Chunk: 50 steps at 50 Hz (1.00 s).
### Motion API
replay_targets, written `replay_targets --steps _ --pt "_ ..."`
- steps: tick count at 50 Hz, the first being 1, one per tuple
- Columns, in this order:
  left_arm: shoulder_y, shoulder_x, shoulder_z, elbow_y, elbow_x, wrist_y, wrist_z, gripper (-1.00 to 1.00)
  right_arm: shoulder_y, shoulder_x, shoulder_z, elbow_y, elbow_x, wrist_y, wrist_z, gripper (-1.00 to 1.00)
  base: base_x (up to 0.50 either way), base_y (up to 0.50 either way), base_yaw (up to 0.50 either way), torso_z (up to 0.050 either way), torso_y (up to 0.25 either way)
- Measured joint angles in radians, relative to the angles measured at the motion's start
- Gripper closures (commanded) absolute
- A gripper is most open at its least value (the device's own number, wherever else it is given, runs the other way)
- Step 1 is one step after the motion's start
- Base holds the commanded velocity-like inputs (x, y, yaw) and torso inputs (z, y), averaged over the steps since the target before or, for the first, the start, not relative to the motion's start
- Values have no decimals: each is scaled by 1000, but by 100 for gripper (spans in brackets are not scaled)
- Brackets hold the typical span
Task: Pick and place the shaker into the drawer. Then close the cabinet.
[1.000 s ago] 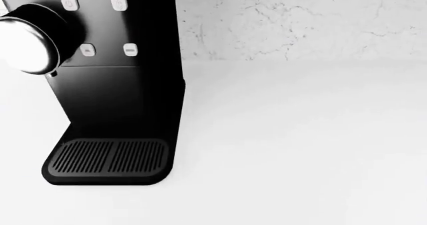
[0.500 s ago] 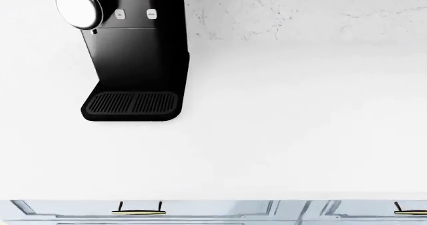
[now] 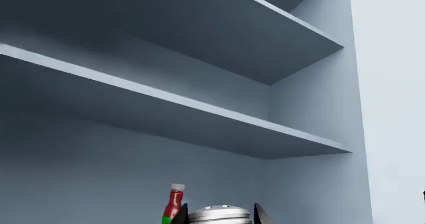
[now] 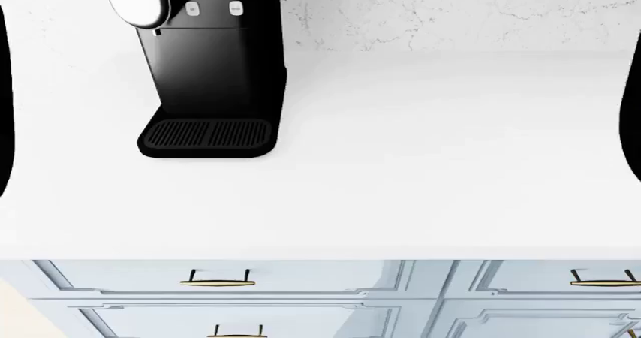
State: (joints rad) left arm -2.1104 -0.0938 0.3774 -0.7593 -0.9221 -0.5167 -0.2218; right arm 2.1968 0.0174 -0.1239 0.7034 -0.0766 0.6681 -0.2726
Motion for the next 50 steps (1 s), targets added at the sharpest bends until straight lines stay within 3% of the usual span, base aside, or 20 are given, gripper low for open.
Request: replay_targets --steps 11,22,35,50 --pt "557 -205 18 678 -236 -85 -340 100 -433 4 37 -740 61 465 46 100 0 0 0 0 0" --pt "958 -341 22 1058 -302 -79 -494 100 -785 3 85 -1252 105 750 95 100 0 0 0 0 0" --pt "1225 -409 45 1208 -261 -38 -519 100 -1065 -9 136 -1510 182 845 159 100 -30 -137 0 0 0" --pt "1338 -413 72 1237 -237 -10 -504 100 -1189 -10 219 -1593 330 885 261 100 -132 -500 0 0 0"
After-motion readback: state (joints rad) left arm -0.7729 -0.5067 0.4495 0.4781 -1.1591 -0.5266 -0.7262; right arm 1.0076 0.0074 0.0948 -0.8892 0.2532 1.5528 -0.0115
